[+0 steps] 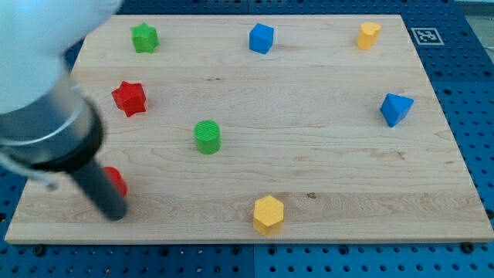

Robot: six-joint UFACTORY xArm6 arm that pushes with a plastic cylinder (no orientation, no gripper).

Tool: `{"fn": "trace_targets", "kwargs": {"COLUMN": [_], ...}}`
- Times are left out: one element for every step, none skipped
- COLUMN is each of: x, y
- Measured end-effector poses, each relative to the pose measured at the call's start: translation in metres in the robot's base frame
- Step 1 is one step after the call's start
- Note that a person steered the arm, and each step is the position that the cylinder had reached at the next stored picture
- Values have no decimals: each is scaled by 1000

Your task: Push the red circle closer to the green circle

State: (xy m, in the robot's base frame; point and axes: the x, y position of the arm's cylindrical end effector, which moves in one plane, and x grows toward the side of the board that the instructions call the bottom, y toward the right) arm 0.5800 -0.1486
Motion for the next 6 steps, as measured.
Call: {"fn": "trace_targets", "kwargs": {"x": [-54, -43, -11, 21, 26, 3], "y": [45, 40, 34, 15, -37, -61]}}
